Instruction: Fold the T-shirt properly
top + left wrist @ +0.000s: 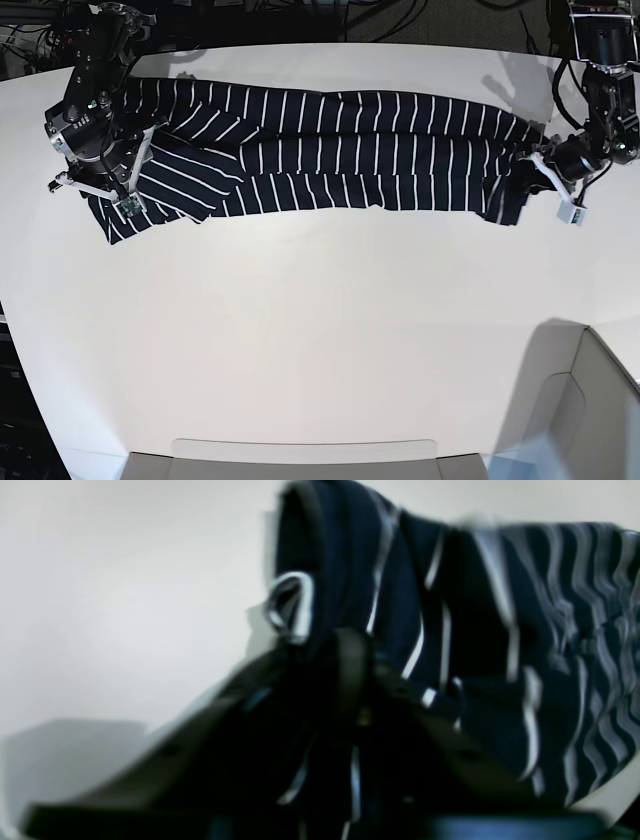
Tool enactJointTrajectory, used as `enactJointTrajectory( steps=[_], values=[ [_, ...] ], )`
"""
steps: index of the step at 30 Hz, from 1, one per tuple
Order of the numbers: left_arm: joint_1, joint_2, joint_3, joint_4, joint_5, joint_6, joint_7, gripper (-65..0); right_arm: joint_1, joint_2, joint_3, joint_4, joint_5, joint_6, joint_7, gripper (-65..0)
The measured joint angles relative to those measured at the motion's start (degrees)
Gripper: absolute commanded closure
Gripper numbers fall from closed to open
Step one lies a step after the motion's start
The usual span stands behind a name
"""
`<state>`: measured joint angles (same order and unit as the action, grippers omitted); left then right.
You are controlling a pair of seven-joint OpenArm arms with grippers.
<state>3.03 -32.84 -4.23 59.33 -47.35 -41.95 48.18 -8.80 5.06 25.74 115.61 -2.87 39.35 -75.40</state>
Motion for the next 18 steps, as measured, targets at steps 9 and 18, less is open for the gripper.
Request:
enactJointTrajectory(
  steps=[9, 18],
  values=[
    [-6.7, -3.5, -2.8, -15.7, -4.5, -4.2, 1.0, 0.0, 0.0, 0.1, 0.3, 0.0, -0.1, 0.0, -0.1, -27.2],
    [-5.9, -7.9, -16.9, -17.3, 2.6, 0.8, 5.6, 0.0, 0.1, -1.2, 0.6, 0.0, -0.1, 0.0, -0.1, -27.2]
  ],
)
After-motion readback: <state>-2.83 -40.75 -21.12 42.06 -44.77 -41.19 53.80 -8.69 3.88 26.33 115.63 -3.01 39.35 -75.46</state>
